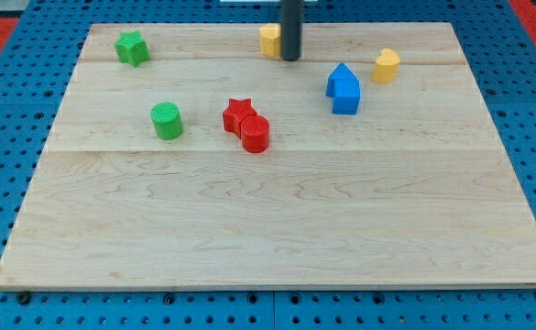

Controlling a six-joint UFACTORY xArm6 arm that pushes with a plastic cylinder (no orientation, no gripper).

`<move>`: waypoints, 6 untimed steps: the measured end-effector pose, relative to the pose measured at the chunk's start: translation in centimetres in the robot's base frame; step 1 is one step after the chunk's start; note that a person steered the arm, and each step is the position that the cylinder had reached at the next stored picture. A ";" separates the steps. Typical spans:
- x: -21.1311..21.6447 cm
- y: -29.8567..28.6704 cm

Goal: Push the yellow hexagon left a bit

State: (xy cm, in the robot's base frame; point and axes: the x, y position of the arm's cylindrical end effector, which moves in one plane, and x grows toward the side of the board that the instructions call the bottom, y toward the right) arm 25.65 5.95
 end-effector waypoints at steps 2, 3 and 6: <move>-4.4 -2.2; -4.2 -4.3; -4.2 -4.3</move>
